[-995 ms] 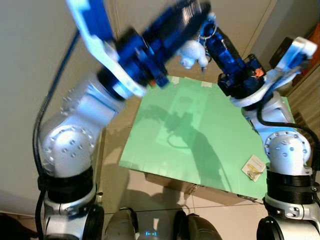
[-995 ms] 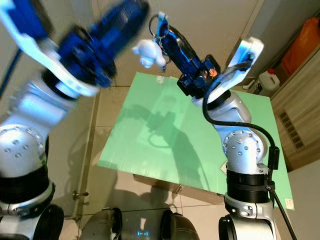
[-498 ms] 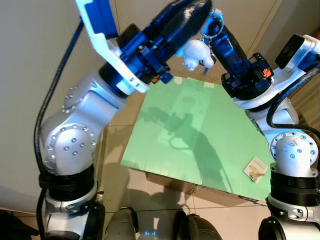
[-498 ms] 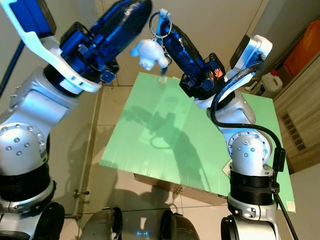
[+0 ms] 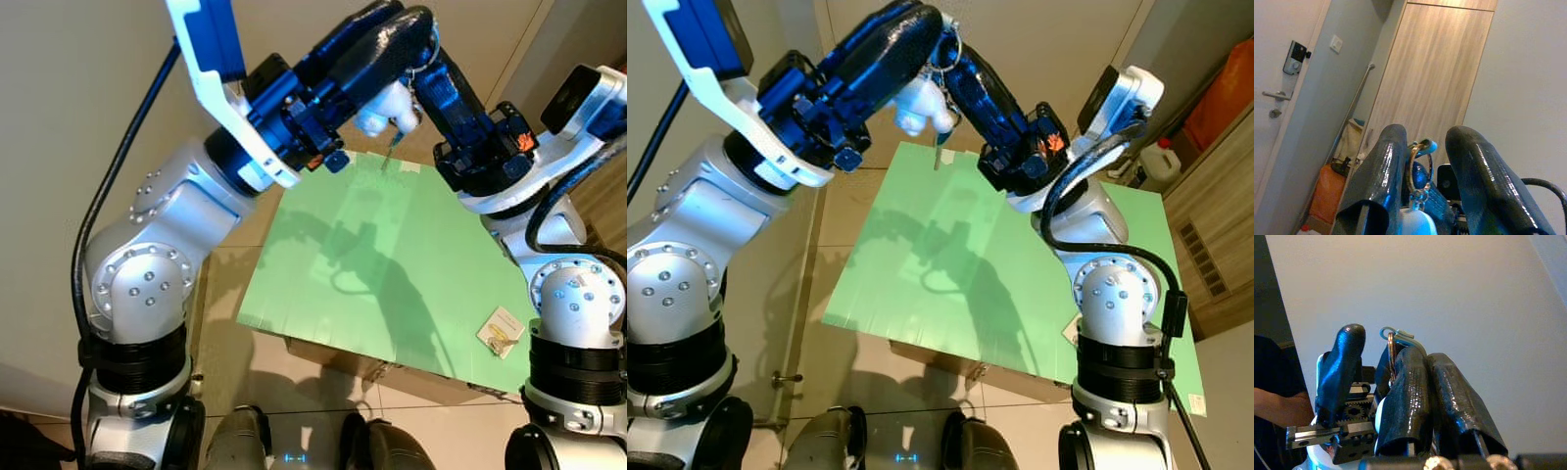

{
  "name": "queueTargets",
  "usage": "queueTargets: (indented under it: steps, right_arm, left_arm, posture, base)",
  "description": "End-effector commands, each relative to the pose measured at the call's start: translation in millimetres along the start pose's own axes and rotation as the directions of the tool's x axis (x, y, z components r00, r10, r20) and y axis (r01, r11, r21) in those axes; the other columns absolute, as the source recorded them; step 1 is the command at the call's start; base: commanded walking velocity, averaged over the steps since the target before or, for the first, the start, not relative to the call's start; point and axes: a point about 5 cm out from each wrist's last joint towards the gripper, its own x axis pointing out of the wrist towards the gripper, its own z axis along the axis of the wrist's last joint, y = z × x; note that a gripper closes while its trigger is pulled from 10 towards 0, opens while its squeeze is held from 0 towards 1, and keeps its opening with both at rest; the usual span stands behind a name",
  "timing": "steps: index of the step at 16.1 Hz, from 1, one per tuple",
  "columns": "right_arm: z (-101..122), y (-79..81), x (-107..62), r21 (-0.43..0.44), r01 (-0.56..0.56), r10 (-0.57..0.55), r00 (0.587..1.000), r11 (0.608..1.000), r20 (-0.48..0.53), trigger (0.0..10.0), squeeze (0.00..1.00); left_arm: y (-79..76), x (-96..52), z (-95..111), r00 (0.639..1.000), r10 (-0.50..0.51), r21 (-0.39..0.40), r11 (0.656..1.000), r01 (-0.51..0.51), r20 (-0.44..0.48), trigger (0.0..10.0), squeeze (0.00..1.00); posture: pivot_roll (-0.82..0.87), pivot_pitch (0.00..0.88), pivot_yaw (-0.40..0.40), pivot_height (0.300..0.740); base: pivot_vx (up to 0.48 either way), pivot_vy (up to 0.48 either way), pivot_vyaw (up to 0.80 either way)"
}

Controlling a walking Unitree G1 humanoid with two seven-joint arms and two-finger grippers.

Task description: Hang keys on a hook

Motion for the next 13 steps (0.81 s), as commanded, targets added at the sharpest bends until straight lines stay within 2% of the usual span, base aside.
queueTargets:
  steps: [1, 3, 7, 11, 12, 13]
  right_arm:
    - [5, 5.3, -1.1, -0.006, -0.021, 0.021, 1.0, 1.0, 0.014, 10.0, 0.0]
    - [5, 5.2, -1.4, -0.006, -0.02, 0.02, 1.0, 1.0, 0.014, 10.0, 0.0]
    - [6, 6.0, -0.1, -0.006, -0.024, 0.024, 1.0, 1.0, 0.018, 10.0, 0.0]
    - [9, 7.0, 0.7, -0.009, -0.027, 0.028, 0.999, 1.0, 0.023, 10.0, 0.0]
    - [9, 6.9, 0.6, -0.009, -0.027, 0.027, 0.999, 1.0, 0.022, 10.0, 0.0]
    - [9, 6.8, 0.7, -0.008, -0.027, 0.027, 0.999, 1.0, 0.022, 10.0, 0.0]
  left_arm:
    - [-3.1, 2.4, 6, 1.0, -0.013, 0.021, 1.0, 0.013, 0.016, 10.0, 0.0]
    - [-5.5, 2.6, 8, 0.999, -0.021, 0.012, 1.0, 0.021, 0.032, 10.0, 0.0]
    - [-6.7, 1.2, -7, 1.0, -0.02, -0.012, 1.0, 0.02, -0.018, 10.0, 0.0]
    - [-5.3, 1.1, -2, 1.0, -0.008, -0.016, 1.0, 0.008, 0.008, 10.0, 0.0]
    - [-5.3, 1.0, -2, 1.0, -0.006, -0.015, 1.0, 0.007, 0.011, 8.4, 0.0]
    - [-4.7, 0.8, -2, 1.0, 0.0, -0.02, 1.0, 0.0, 0.019, 4.9, 0.0]
  posture:
    - [0.1, 0.112, -0.027, 0.74]
    - [0.1, 0.114, -0.028, 0.74]
    - [0.09, 0.117, -0.029, 0.74]
    - [0.09, 0.12, -0.033, 0.74]
    - [0.09, 0.119, -0.033, 0.74]
    - [0.09, 0.121, -0.032, 0.74]
  base:
    - [0.0, 0.0, 0.0]
    - [0.0, 0.0, 0.0]
    - [0.0, 0.0, 0.0]
    - [0.0, 0.0, 0.0]
    - [0.0, 0.0, 0.0]
    - [0.0, 0.0, 0.0]
